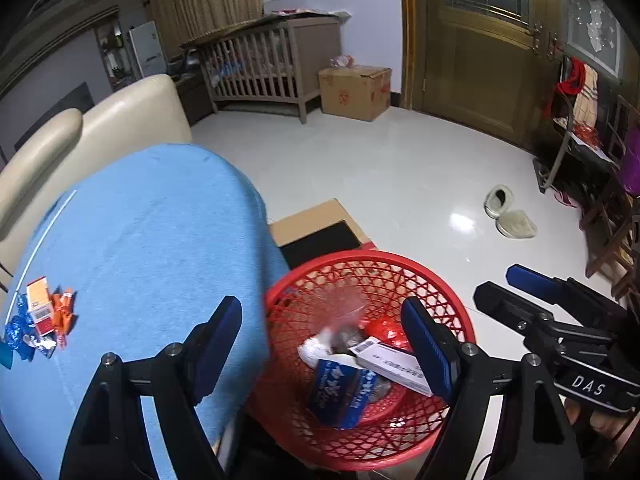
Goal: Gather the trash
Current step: 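Move both tools back over the table toward the remaining items, then grasp the blue-white snack packet with the left tool while the right tool grasps the red-white medicine box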
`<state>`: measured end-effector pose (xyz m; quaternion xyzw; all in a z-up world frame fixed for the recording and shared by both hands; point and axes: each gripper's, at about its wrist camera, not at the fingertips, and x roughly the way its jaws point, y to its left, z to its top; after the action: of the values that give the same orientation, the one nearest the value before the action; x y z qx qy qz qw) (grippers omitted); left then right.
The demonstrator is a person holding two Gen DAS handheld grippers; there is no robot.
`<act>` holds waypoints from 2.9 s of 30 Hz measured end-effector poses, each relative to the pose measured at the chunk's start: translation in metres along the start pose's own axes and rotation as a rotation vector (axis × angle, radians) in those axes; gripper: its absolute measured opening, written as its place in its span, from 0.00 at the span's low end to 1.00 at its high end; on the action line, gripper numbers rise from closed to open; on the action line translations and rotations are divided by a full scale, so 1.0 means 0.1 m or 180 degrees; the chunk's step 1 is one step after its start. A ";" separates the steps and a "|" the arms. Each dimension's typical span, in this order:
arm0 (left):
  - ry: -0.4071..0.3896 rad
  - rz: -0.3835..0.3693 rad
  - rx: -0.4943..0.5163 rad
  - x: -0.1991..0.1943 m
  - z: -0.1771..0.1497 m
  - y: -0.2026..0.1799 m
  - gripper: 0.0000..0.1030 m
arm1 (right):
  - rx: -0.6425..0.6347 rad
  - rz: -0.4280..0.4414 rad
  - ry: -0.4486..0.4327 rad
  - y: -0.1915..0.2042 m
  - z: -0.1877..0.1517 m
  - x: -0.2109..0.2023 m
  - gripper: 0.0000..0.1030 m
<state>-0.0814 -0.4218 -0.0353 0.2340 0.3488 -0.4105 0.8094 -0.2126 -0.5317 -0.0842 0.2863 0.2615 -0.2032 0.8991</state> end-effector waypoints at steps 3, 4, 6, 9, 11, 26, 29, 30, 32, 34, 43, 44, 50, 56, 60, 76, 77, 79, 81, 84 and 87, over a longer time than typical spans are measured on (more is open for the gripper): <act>-0.0008 0.0027 -0.0087 -0.04 -0.03 0.11 0.80 | -0.0060 0.0022 0.0005 0.09 0.02 0.01 0.68; -0.0019 0.0049 -0.0124 -0.06 -0.04 0.16 0.80 | -0.0085 0.0033 0.0005 0.13 0.02 0.01 0.68; -0.0037 0.0077 -0.0191 -0.09 -0.07 0.26 0.80 | -0.0137 0.0054 -0.0002 0.21 0.04 0.01 0.68; -0.0074 0.0122 -0.0294 -0.17 -0.14 0.42 0.80 | -0.0221 0.0090 0.0001 0.35 0.06 0.03 0.68; -0.0106 0.0166 -0.0374 -0.24 -0.19 0.56 0.80 | -0.0293 0.0118 0.0006 0.47 0.06 0.03 0.68; -0.0178 0.0647 -0.1276 -0.68 -1.05 1.86 0.80 | -0.0970 0.0418 0.0278 1.53 -0.11 0.31 0.68; -0.0187 0.0789 -0.1452 -0.77 -1.28 2.15 0.80 | -0.1100 0.0508 0.0365 1.78 -0.14 0.41 0.68; -0.0187 0.0821 -0.1494 -0.78 -1.32 2.22 0.80 | -0.1147 0.0534 0.0389 1.87 -0.16 0.44 0.68; -0.0174 0.0918 -0.1627 -0.82 -1.47 2.39 0.80 | -0.1243 0.0607 0.0450 2.06 -0.18 0.51 0.68; -0.0153 0.0987 -0.1744 -0.83 -1.58 2.54 0.80 | -0.1324 0.0710 0.0529 2.27 -0.17 0.61 0.68; -0.0003 0.1252 -0.2126 -0.77 -1.99 3.11 0.80 | -0.1542 0.1111 0.0880 3.27 -0.14 1.33 0.68; 0.0014 0.1277 -0.2152 -0.76 -2.01 3.17 0.80 | -0.1531 0.1143 0.0925 3.35 -0.12 1.42 0.68; 0.0084 0.1350 -0.2311 -0.74 -2.09 3.44 0.80 | -0.1428 0.1234 0.1226 3.90 -0.02 2.20 0.68; 0.0133 0.1372 -0.2455 -0.74 -2.15 3.70 0.80 | -0.1393 0.1178 0.1434 4.25 0.07 2.87 0.68; 0.0155 0.1396 -0.2494 -0.75 -2.15 3.79 0.80 | -0.1405 0.1149 0.1535 4.45 0.10 3.17 0.68; 0.0176 0.1369 -0.2560 -0.78 -2.07 3.79 0.80 | -0.1750 0.1206 0.1369 4.68 0.01 3.03 0.47; 0.0170 0.1361 -0.2560 -0.78 -2.05 3.77 0.80 | -0.1745 0.1219 0.1338 4.66 0.02 2.97 0.47; 0.0170 0.1346 -0.2550 -0.78 -2.02 3.73 0.80 | -0.1717 0.1259 0.1256 4.59 0.08 2.83 0.47; 0.0165 0.1326 -0.2531 -0.77 -1.98 3.69 0.80 | -0.1687 0.1301 0.1193 4.50 0.12 2.68 0.47; 0.0167 0.1282 -0.2505 -0.72 -1.87 3.63 0.80 | -0.1656 0.1343 0.1112 4.32 0.16 2.45 0.47; 0.0172 0.1221 -0.2527 -0.62 -1.75 3.63 0.80 | -0.1589 0.1365 0.1075 4.11 0.16 2.28 0.47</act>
<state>0.1281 -0.0740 -0.0682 -0.0239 0.4507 -0.0807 0.8887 0.1823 -0.2812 -0.0392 0.1360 0.3818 0.1100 0.9075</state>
